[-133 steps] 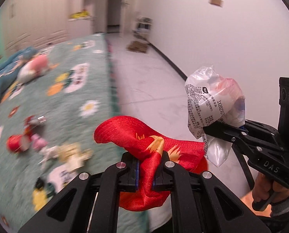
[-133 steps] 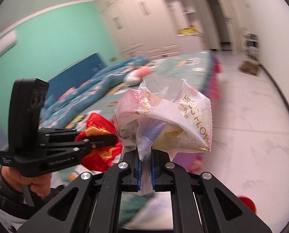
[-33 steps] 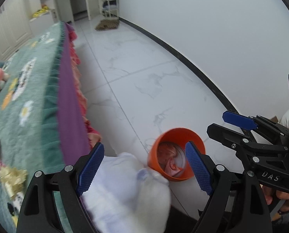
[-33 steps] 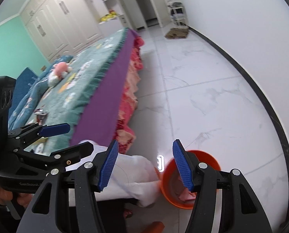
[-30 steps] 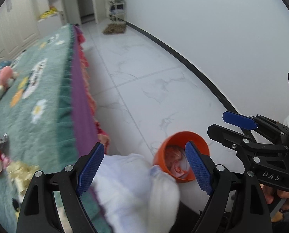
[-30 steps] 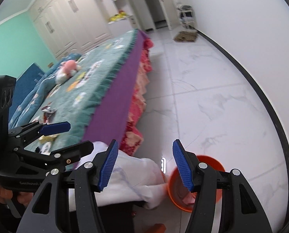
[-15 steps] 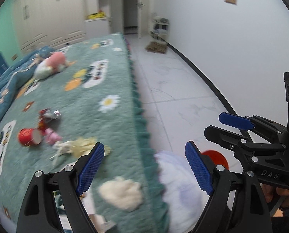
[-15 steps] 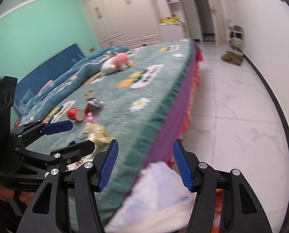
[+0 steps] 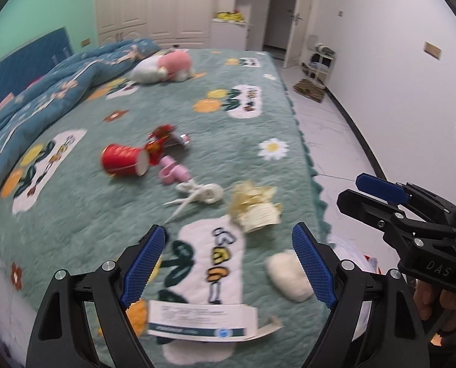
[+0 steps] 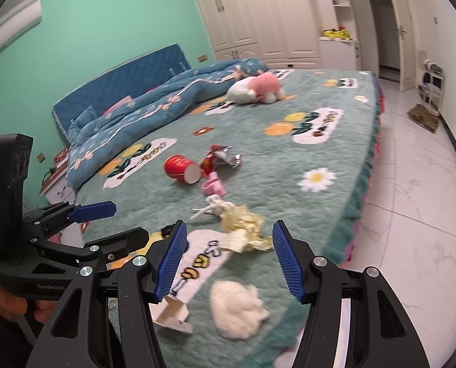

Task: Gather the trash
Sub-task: 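Move both open tools back over the bed, then grasp the crumpled yellow paper with the right tool while the left tool grasps the black hair tie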

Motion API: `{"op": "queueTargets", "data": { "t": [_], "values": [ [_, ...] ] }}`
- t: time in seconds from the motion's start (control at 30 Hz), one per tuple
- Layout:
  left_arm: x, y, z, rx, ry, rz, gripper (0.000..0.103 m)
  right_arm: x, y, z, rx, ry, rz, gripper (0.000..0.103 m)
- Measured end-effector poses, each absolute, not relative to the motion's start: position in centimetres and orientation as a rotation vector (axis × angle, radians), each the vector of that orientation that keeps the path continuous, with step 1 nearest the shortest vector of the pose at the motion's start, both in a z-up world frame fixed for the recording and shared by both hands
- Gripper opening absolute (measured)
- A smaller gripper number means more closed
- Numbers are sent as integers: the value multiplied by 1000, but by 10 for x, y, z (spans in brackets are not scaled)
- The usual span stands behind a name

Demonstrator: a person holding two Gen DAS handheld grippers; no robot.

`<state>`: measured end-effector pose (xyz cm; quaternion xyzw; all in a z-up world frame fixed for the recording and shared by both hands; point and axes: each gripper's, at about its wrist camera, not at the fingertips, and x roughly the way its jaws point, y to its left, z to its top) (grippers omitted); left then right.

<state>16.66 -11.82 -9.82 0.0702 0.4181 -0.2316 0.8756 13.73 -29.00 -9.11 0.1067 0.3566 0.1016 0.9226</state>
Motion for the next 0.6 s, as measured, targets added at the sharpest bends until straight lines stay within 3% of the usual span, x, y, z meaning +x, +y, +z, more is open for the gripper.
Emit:
{"op": "queueTargets", "data": {
  "t": [0.6],
  "values": [
    [200,-104,-137,111,991,-473,85,196,-281,-141,168,862,217,59]
  ]
}}
